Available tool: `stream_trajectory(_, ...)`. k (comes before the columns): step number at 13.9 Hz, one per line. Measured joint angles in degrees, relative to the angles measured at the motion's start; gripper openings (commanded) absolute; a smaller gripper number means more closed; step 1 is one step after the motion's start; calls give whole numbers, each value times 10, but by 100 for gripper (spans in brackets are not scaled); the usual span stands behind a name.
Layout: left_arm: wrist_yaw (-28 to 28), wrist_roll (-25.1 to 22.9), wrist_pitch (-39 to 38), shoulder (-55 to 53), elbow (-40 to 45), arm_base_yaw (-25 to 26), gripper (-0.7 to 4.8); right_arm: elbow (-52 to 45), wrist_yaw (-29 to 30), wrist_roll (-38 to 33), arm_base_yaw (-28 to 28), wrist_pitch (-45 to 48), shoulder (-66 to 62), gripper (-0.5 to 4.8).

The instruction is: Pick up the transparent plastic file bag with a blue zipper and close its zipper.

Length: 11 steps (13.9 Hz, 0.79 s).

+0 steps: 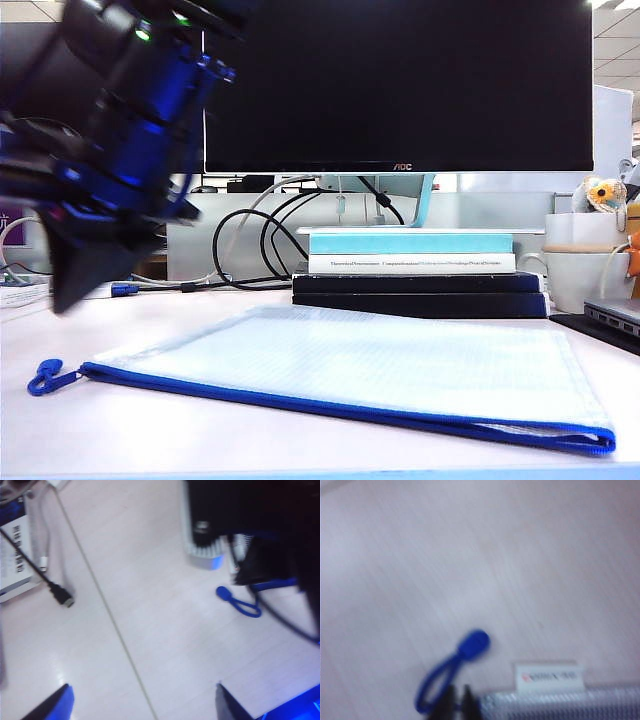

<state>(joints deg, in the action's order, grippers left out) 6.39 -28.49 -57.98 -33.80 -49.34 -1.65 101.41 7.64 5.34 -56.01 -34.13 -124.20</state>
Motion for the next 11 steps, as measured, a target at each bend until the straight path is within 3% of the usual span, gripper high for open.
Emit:
stream_trajectory(3,-4,0,-1,12,0,0,375,-1,5,-1,5,-8,-8,154)
stream_trajectory(6,0,0,-2,11,0,0,372,-1,55,-3,-11,28,-14,148)
stream_trajectory(11,1,0,-6,11,0,0,372,-2,20,-6,-20,42,-48,148)
